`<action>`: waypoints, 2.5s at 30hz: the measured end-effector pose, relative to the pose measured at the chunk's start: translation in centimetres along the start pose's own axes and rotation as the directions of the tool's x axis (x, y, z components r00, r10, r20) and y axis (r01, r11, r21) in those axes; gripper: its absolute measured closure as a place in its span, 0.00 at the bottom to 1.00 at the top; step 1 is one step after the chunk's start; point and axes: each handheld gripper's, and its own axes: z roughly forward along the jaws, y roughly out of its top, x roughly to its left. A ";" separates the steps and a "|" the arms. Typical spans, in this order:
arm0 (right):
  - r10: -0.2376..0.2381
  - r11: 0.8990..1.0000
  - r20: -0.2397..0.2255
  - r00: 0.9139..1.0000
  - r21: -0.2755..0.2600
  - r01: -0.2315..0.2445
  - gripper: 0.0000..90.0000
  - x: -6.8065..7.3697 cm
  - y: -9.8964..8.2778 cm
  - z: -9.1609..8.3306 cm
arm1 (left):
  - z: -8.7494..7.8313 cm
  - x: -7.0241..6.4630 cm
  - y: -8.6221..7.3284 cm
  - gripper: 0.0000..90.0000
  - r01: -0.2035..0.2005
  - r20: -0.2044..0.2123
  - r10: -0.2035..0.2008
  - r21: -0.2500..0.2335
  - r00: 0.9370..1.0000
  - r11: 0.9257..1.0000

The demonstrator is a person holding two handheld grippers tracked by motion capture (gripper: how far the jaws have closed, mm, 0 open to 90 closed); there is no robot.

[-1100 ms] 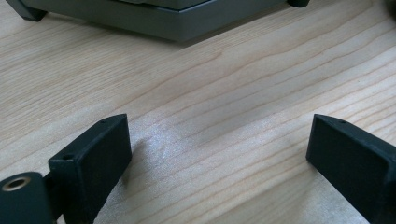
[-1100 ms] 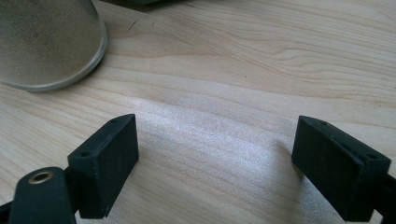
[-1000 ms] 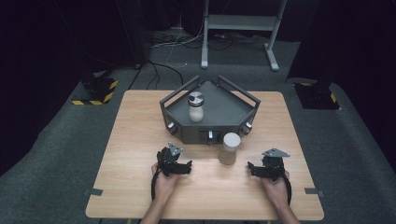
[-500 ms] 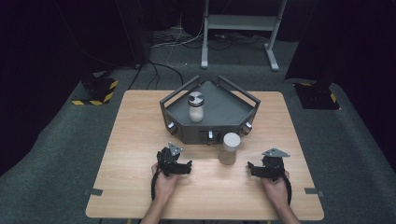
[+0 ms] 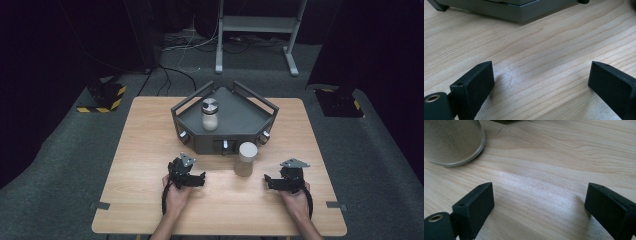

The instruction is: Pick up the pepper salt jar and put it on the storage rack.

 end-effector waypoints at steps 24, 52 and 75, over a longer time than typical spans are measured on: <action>-0.062 0.998 -0.082 0.995 0.001 0.062 0.06 0.3 0.7 -1.0 | 0.0 0.0 0.0 0.07 0.001 0.000 -0.001 0.000 1.000 1.000; -0.105 0.994 -0.182 0.978 -0.002 0.106 0.10 2.5 2.6 0.7 | 0.0 0.0 0.0 0.07 0.001 0.000 -0.001 -0.001 1.000 1.000; -0.103 0.994 -0.180 0.978 -0.050 0.095 0.13 4.0 4.1 1.6 | 0.0 0.0 0.0 0.08 0.001 0.000 -0.001 -0.001 1.000 1.000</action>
